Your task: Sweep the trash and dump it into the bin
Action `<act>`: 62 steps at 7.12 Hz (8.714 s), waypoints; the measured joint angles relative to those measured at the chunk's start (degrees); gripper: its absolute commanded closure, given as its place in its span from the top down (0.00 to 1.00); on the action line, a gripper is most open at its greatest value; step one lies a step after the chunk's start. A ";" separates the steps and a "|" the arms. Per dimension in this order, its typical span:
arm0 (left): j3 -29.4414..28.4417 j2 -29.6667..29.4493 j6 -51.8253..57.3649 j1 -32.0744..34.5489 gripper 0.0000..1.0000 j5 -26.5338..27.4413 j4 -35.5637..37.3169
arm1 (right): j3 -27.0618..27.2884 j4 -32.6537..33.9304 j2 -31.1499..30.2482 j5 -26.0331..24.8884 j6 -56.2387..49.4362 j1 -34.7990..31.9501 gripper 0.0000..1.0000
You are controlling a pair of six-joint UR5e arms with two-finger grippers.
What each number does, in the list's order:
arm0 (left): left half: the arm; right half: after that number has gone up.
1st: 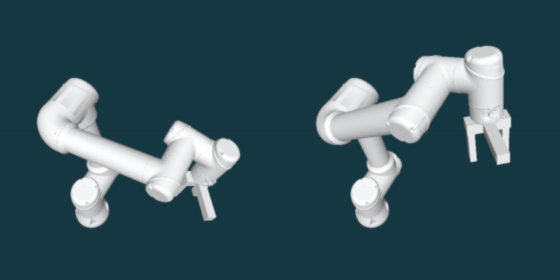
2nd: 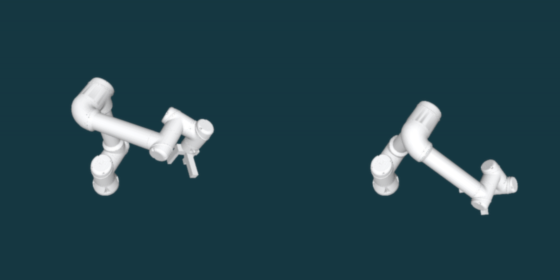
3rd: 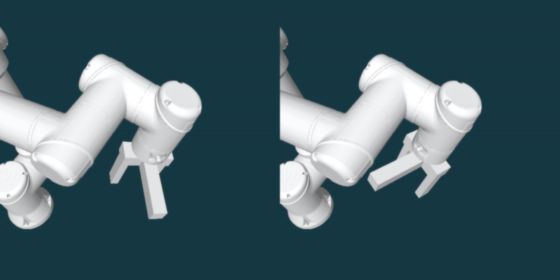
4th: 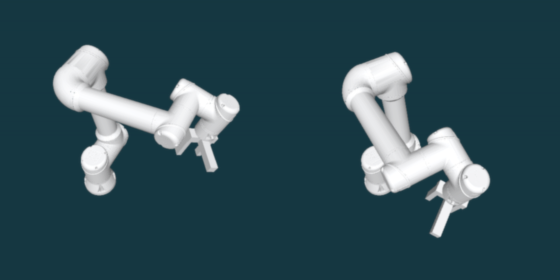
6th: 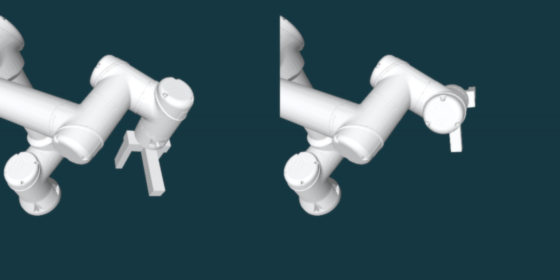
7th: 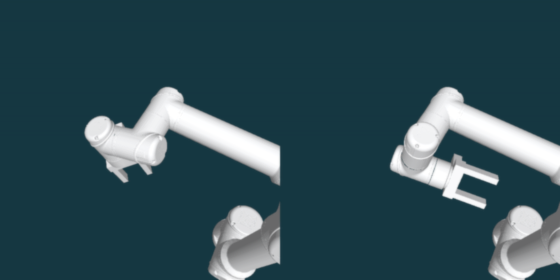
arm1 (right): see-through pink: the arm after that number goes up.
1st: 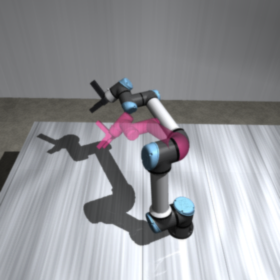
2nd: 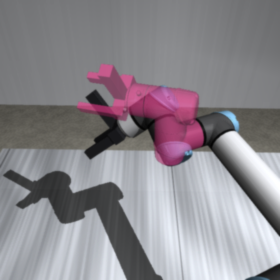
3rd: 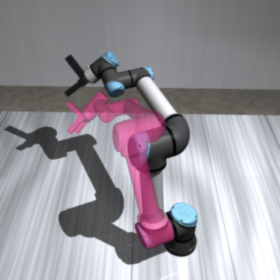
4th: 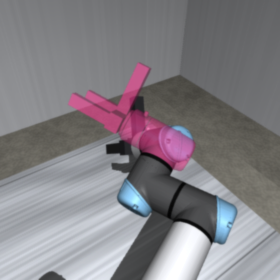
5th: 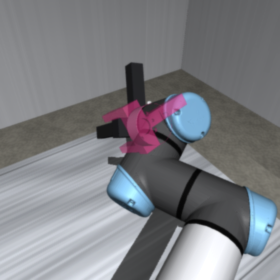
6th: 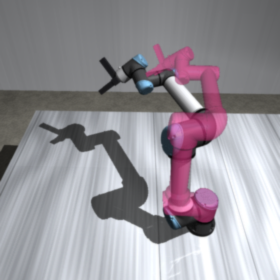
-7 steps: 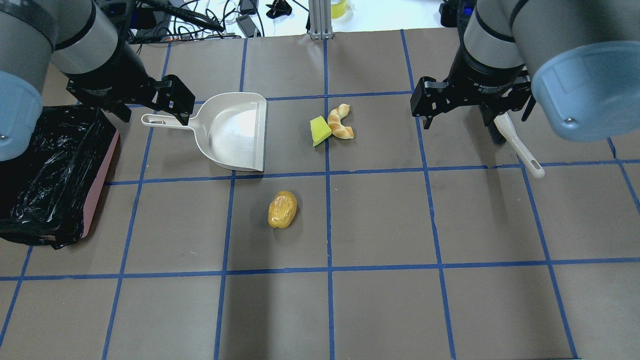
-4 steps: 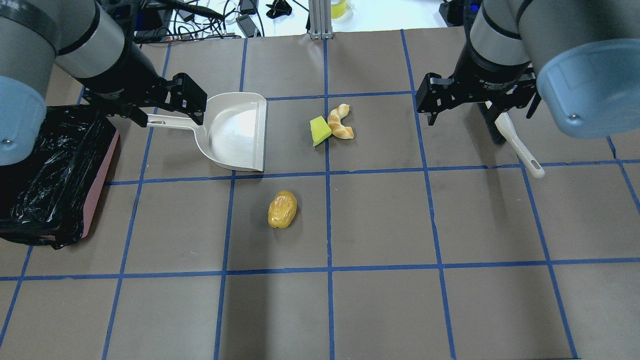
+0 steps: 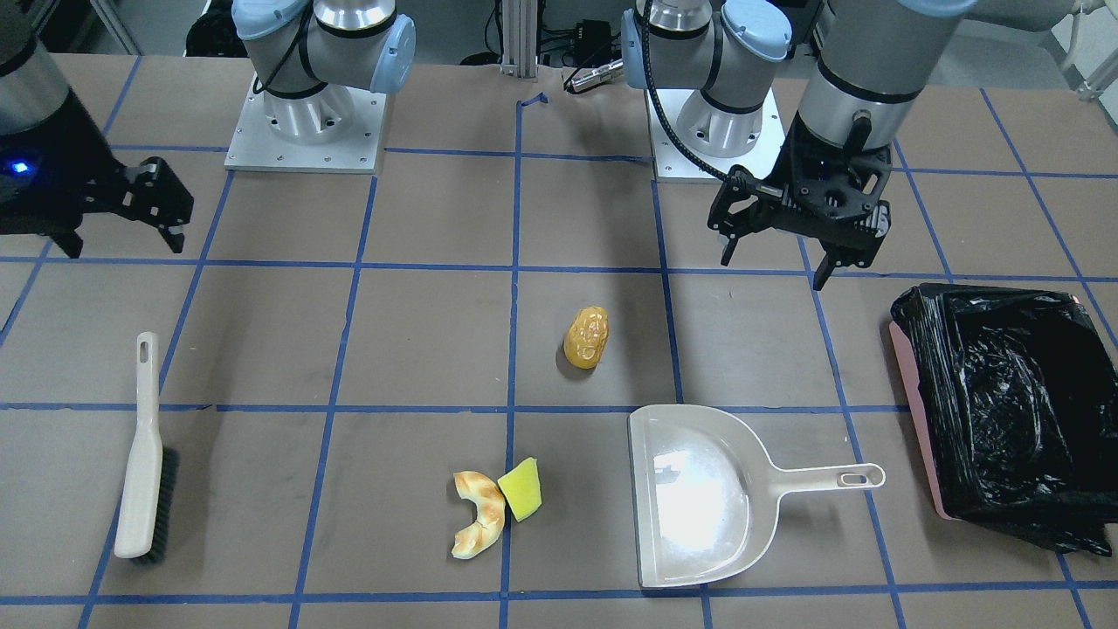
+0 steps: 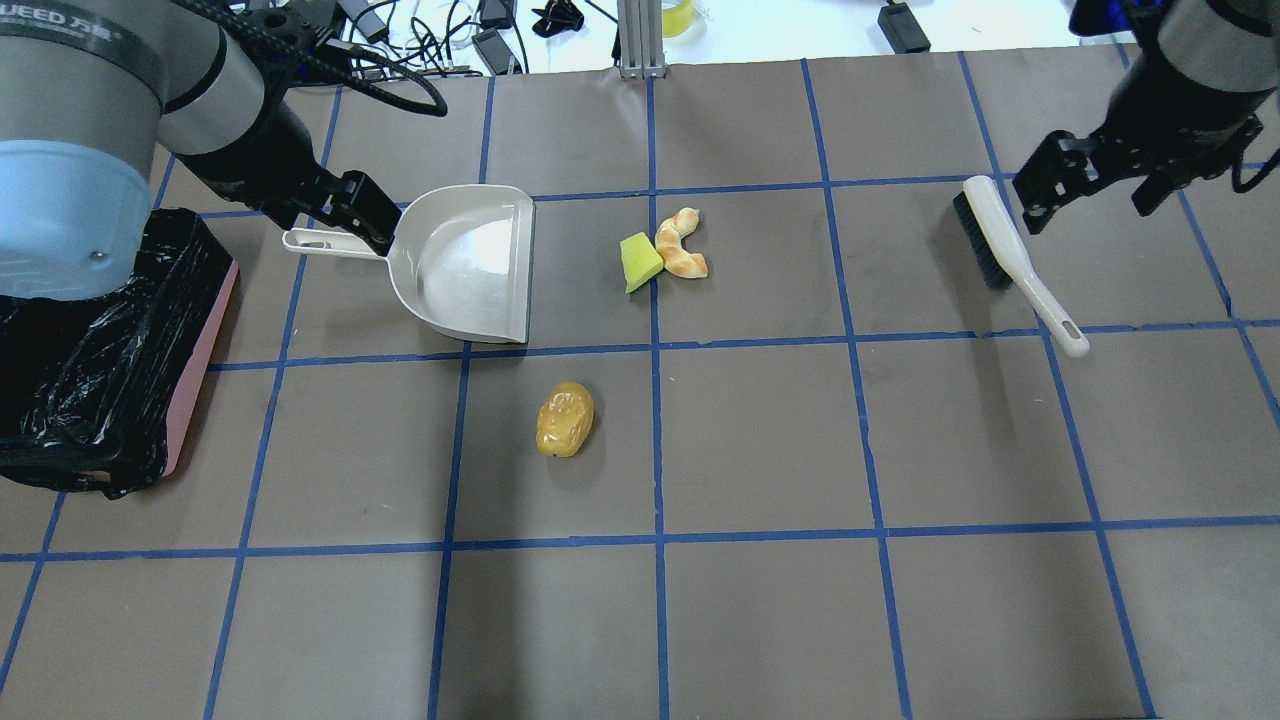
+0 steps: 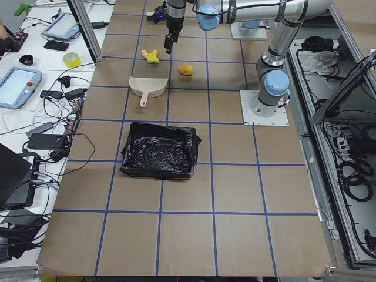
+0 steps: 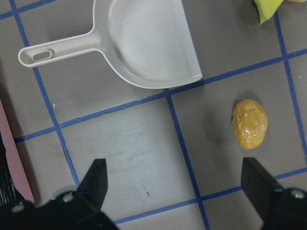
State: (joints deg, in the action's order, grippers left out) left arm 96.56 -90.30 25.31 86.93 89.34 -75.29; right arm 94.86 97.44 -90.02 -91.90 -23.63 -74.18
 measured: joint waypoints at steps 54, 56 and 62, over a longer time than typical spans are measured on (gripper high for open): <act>1.79 -26.15 65.65 -4.41 0.00 0.61 25.81 | -27.76 13.18 41.33 15.66 69.74 -46.24 0.00; 1.79 -26.18 65.77 -4.41 0.00 0.58 25.82 | -30.05 7.00 39.97 15.45 70.43 -46.24 0.00; 5.70 -20.97 73.40 -6.36 0.00 1.11 24.38 | -13.36 0.62 26.72 10.04 58.61 -37.52 0.00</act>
State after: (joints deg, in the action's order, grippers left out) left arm 102.26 -111.27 98.72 80.57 90.45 -50.92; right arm 81.50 98.06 -63.30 -81.86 34.98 -111.71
